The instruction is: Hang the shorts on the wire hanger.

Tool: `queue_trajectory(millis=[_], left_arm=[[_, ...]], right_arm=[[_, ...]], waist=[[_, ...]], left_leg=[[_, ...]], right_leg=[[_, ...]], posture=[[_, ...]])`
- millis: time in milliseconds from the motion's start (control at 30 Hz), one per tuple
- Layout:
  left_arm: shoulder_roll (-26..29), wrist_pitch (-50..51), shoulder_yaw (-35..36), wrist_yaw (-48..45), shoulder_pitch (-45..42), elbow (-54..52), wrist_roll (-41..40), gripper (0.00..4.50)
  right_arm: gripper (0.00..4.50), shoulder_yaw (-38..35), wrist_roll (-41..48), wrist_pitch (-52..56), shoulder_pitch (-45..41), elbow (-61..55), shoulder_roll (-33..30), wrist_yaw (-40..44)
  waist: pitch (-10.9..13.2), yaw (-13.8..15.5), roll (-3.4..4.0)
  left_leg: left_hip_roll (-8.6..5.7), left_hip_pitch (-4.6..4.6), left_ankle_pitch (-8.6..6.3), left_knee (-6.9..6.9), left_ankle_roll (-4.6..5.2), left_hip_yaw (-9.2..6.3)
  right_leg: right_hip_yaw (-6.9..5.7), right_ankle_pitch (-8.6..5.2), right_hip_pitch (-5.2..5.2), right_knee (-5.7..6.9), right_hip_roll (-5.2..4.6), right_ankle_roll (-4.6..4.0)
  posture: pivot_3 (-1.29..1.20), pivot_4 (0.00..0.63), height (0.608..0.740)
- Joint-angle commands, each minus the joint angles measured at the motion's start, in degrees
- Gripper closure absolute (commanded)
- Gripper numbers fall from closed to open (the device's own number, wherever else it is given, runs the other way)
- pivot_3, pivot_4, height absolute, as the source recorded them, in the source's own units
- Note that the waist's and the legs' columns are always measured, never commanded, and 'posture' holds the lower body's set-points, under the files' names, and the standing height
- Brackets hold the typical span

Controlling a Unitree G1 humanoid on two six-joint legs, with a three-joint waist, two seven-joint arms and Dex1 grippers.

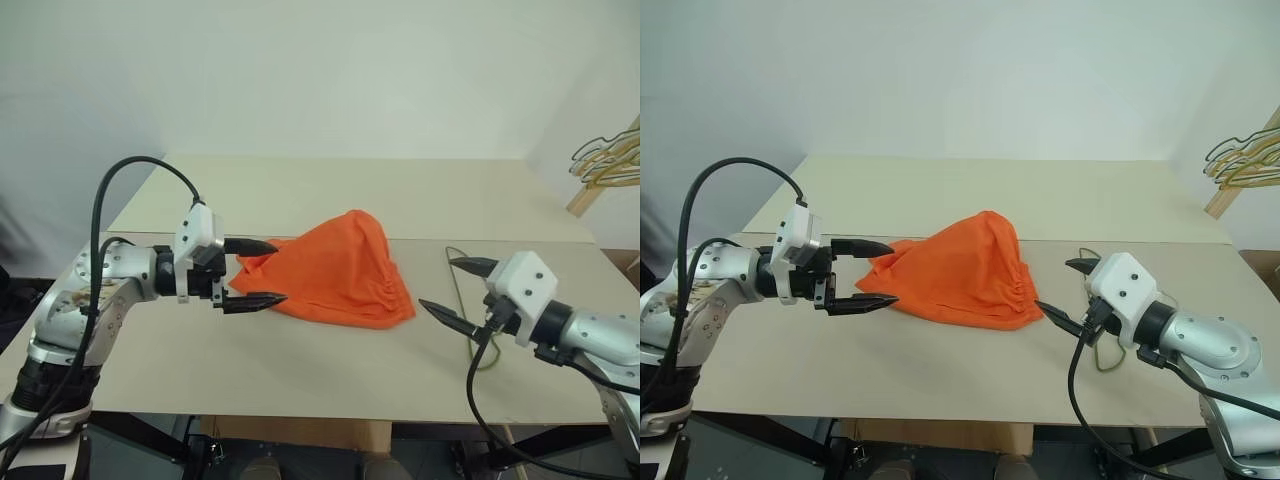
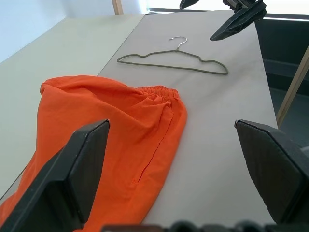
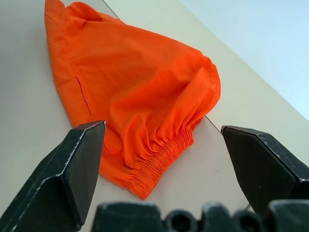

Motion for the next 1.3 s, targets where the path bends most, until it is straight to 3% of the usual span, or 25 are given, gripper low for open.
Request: queue_trajectory(millis=[33,500,933,1300], left_arm=[[-0.51,0.19,1.53,1.52,-1.57,-0.46,-0.68,0.00],[0.28,0.48,0.50,2.14,-1.03,-1.57,0.40,0.00],[-0.50,-2.30,-1.25,-0.01,-2.03,0.21,2.32,0.00],[-1.46,-3.60,-2.85,-1.67,-3.58,1.25,3.44,0.00]], right_arm=[[0.05,-1.93,0.60,-0.21,-0.85,-1.58,-0.92,-0.09],[0.05,-0.49,0.67,-0.11,-2.37,-0.81,-1.17,-0.17],[0.05,11.61,-5.69,-0.05,-8.02,-0.38,-3.92,0.44],[0.05,36.26,-36.53,-17.55,-17.79,18.82,-6.19,1.65]], waist=[[0.00,0.00,0.00],[0.00,0.03,0.00],[0.00,-0.23,0.00],[-0.02,-1.81,-0.02]], left_leg=[[0.00,0.00,0.00,0.00,0.00,0.00],[0.00,0.00,0.00,0.00,0.00,0.00],[0.01,0.00,0.00,0.01,0.00,0.00],[0.00,-0.02,0.00,0.01,0.00,0.00]], right_leg=[[0.00,0.00,0.00,0.00,0.00,0.00],[0.00,0.00,0.00,0.00,0.00,0.00],[0.00,0.00,-0.01,0.00,0.01,0.00],[0.00,0.00,-0.04,-0.02,0.01,0.00]], posture=[[-0.06,0.000,0.740],[-0.05,0.000,0.740],[-0.09,0.000,0.740],[-0.09,0.000,0.740]])
